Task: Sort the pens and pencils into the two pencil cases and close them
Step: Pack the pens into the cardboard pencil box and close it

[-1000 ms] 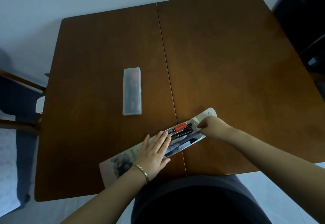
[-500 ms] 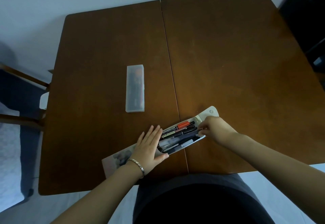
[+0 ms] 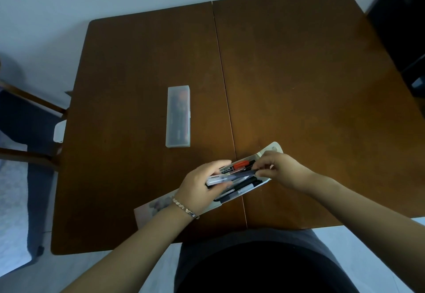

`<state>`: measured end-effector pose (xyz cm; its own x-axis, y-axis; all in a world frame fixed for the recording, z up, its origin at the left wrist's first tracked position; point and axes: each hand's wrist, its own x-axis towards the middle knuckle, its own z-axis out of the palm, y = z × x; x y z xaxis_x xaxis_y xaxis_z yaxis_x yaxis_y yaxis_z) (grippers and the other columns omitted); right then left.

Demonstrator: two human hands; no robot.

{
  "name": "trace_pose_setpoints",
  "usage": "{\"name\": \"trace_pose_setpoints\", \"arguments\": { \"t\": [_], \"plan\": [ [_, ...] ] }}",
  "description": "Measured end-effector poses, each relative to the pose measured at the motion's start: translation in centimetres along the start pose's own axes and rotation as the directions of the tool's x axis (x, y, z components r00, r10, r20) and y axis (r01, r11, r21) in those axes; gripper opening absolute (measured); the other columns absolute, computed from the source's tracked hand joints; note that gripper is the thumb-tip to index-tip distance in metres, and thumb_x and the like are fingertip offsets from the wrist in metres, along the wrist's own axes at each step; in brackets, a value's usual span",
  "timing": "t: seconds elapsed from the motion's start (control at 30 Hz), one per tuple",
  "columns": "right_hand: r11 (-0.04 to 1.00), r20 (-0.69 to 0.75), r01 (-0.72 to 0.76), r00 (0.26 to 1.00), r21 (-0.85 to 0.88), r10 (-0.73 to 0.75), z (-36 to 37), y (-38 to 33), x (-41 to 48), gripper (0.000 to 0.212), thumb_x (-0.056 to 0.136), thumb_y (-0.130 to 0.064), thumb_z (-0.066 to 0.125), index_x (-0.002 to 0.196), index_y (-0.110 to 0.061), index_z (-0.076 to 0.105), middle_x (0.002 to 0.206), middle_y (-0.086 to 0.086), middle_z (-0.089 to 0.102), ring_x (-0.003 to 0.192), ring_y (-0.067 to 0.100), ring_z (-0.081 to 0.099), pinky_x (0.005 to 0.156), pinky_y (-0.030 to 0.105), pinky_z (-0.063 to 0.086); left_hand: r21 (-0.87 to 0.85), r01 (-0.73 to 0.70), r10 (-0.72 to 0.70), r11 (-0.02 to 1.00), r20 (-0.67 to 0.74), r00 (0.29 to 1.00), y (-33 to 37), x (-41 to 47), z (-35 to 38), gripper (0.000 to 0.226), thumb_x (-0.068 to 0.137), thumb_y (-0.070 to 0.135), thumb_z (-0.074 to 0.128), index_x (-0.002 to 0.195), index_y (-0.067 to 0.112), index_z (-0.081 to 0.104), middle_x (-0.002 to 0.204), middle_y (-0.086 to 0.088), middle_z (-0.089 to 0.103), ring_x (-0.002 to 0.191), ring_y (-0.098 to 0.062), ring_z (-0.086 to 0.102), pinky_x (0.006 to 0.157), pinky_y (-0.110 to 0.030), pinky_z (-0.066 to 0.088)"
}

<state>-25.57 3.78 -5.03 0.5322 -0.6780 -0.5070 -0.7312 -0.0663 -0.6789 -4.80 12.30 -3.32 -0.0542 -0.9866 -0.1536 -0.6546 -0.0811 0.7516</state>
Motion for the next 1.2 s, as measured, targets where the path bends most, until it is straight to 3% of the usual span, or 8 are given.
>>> {"name": "trace_pose_setpoints", "arguments": {
  "t": [0.17, 0.3, 0.37, 0.5, 0.6, 0.93, 1.03, 1.2],
  "plan": [
    [0.986, -0.004, 0.143, 0.990, -0.089, -0.144, 0.9, -2.1, -0.8, 0.028, 0.085, -0.026, 0.064, 0.112, -0.024, 0.057, 0.103, -0.014, 0.043, 0.085, -0.002, 0.046, 0.070, 0.004, 0.039, -0.158, 0.135, -0.127, 0.978, 0.063, 0.990, 2.9, 1.5, -1.0, 0.004, 0.081, 0.021, 0.069, 0.083, 0.023, 0.066, 0.071, 0.017, 0.059, 0.066, 0.002, 0.058, 0.057, -0.003, 0.045],
    [0.968, -0.122, 0.250, 0.962, 0.039, -0.243, 2.9, -3.3, -0.8, 0.020, 0.085, -0.017, 0.065, 0.104, -0.010, 0.063, 0.104, 0.000, 0.056, 0.092, 0.011, 0.056, 0.084, 0.021, 0.049, -0.235, 0.133, -0.104, 0.963, 0.135, 0.985, 4.4, 1.9, -1.0, 0.023, 0.081, 0.019, 0.068, 0.102, 0.025, 0.060, 0.084, 0.012, 0.062, 0.077, -0.004, 0.059, 0.074, -0.017, 0.049],
    [0.963, -0.207, 0.175, 0.969, 0.204, -0.133, 3.1, -3.0, -0.7, 0.011, 0.084, -0.009, 0.065, 0.095, -0.011, 0.066, 0.098, -0.001, 0.062, 0.090, 0.012, 0.061, 0.079, 0.020, 0.051, -0.222, 0.118, -0.085, 0.968, 0.152, 0.985, 4.2, 1.6, -1.1, 0.045, 0.081, 0.020, 0.068, 0.120, 0.029, 0.048, 0.094, 0.016, 0.060, 0.084, 0.002, 0.057, 0.079, -0.013, 0.047],
    [0.687, -0.062, -0.046, 0.989, 0.725, 0.132, 2.2, -1.7, -1.3, 0.013, 0.086, -0.001, 0.060, 0.085, -0.014, 0.060, 0.086, 0.001, 0.067, 0.074, 0.009, 0.070, 0.067, 0.022, 0.058, 0.303, 0.170, -0.242, 0.938, 0.219, 0.945, 1.1, 0.3, -0.8, 0.077, 0.079, 0.041, 0.067, 0.143, 0.020, 0.030, 0.142, 0.001, 0.037, 0.132, -0.014, 0.035, 0.108, -0.027, 0.033],
    [0.577, -0.001, -0.128, 0.976, 0.807, 0.218, 1.5, -0.7, -1.7, 0.008, 0.092, -0.009, 0.052, 0.089, -0.010, 0.059, 0.085, 0.005, 0.066, 0.071, 0.012, 0.068, 0.061, 0.022, 0.055, 0.622, 0.195, -0.476, 0.759, 0.326, 0.817, -1.4, -1.4, 0.3, 0.108, 0.072, 0.057, 0.065, 0.150, 0.018, 0.000, 0.157, -0.004, 0.000, 0.146, -0.024, 0.003, 0.119, -0.040, 0.010],
    [0.707, -0.150, -0.085, 0.953, 0.702, 0.264, 2.0, -0.2, -1.1, 0.021, 0.084, 0.002, 0.062, 0.090, -0.015, 0.052, 0.095, 0.019, 0.067, 0.074, 0.018, 0.070, 0.059, 0.019, 0.058, 0.626, 0.296, -0.511, 0.721, 0.193, 0.838, -4.7, -2.9, 1.1, 0.098, 0.075, 0.058, 0.060, 0.149, 0.024, 0.004, 0.158, 0.002, 0.007, 0.146, -0.018, 0.004, 0.116, -0.054, 0.004],
    [0.872, -0.111, -0.145, 0.969, 0.468, 0.220, 3.5, -0.4, -0.3, 0.013, 0.087, -0.011, 0.062, 0.096, -0.019, 0.057, 0.102, 0.010, 0.063, 0.078, 0.010, 0.063, 0.065, 0.019, 0.055, 0.597, 0.407, -0.586, 0.691, 0.134, 0.799, -4.7, -3.4, 0.9, 0.106, 0.068, 0.064, 0.063, 0.148, 0.033, -0.001, 0.158, 0.003, -0.002, 0.146, -0.021, -0.004, 0.110, -0.065, 0.004],
    [0.982, -0.206, -0.179, 0.965, -0.053, 0.165, 4.5, -0.6, 0.0, 0.043, 0.091, -0.026, 0.057, 0.132, -0.015, 0.048, 0.129, 0.006, 0.044, 0.112, 0.020, 0.050, 0.094, 0.028, 0.045, 0.613, 0.582, -0.763, 0.534, 0.054, 0.644, -6.3, -4.8, -0.8, 0.126, 0.054, 0.073, 0.067, 0.146, 0.039, -0.011, 0.156, -0.001, -0.017, 0.144, -0.033, -0.011, 0.109, -0.066, 0.014]
  ]
}}
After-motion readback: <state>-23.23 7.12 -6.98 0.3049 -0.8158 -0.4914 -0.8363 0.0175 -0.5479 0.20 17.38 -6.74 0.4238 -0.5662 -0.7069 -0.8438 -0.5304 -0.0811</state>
